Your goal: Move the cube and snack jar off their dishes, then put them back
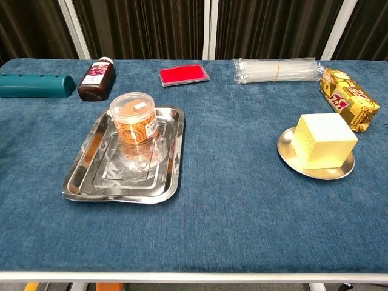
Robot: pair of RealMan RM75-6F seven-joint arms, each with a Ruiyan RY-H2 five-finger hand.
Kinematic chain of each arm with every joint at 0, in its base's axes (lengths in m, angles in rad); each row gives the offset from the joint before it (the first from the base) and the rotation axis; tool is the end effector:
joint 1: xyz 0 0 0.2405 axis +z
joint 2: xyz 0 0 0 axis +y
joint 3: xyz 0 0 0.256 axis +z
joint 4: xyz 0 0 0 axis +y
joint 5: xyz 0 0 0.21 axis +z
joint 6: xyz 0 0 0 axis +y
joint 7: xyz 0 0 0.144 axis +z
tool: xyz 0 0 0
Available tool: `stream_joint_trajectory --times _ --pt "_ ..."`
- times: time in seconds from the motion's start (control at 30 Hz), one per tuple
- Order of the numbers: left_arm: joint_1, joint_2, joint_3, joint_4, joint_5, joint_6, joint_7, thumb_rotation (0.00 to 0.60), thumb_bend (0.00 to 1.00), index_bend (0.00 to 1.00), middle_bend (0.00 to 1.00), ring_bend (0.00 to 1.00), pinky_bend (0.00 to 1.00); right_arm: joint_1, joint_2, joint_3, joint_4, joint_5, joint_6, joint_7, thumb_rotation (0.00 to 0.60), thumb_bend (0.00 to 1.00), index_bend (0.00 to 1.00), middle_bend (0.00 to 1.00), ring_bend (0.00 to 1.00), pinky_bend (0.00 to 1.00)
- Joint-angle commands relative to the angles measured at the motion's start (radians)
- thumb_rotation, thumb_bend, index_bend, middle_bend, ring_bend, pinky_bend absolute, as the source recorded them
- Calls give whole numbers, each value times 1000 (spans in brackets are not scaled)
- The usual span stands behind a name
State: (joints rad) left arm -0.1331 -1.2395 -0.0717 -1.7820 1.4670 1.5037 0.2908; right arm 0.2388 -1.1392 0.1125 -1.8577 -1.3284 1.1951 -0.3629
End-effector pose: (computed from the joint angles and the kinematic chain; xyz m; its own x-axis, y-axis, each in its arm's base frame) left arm -0.2562 0.1939 0.1177 0.3919 -0.0301 0.9195 0.9189 -0.0366 -0.3928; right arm -0.2496 -0.2239 0.1069 0.4649 -0.2096 0.8602 -0.8853 -0.1095 0.4519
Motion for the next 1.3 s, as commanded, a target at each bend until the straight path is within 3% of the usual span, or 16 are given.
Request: stream_joint_trajectory --times 0.03,0.3,0.6,0.7,0.77,0.9,1.0,1.1,1.3 --pt "0 1 0 5 -2 -2 -7 600 0 37 0 0 84 102 -47 29 31 77 -118 -80 600 67 0 0 0 0" --pt "6 -1 7 19 -17 -13 -36 600 0 37 0 0 84 231 -136 58 82 208 -221 -185 600 69 0 0 0 0" --pt "11 1 7 32 -12 -7 -62 600 0 37 0 0 84 329 -204 51 139 315 -289 -229 600 81 0 18 0 0" --pt "12 1 8 34 -11 -8 -61 600 0 37 0 0 84 346 -223 45 154 323 -277 -239 600 100 0 65 9 0" --pt "12 2 10 36 -10 -10 -62 600 0 37 0 0 84 352 -234 40 161 320 -265 -238 600 121 8 128 70 0" --pt "12 2 12 36 -11 -13 -63 600 0 38 0 0 84 359 -245 22 171 313 -256 -235 600 167 174 265 242 2" --pt "12 4 12 35 -10 -14 -63 600 0 39 0 0 84 359 -249 9 176 307 -244 -232 600 183 373 405 383 27" --pt "10 6 12 35 -11 -19 -64 600 0 40 0 0 84 355 -244 5 168 293 -219 -222 600 189 465 457 438 40" --pt "8 12 8 26 -5 -15 -60 600 0 41 0 0 84 359 -195 36 99 213 -150 -194 600 202 528 471 447 43"
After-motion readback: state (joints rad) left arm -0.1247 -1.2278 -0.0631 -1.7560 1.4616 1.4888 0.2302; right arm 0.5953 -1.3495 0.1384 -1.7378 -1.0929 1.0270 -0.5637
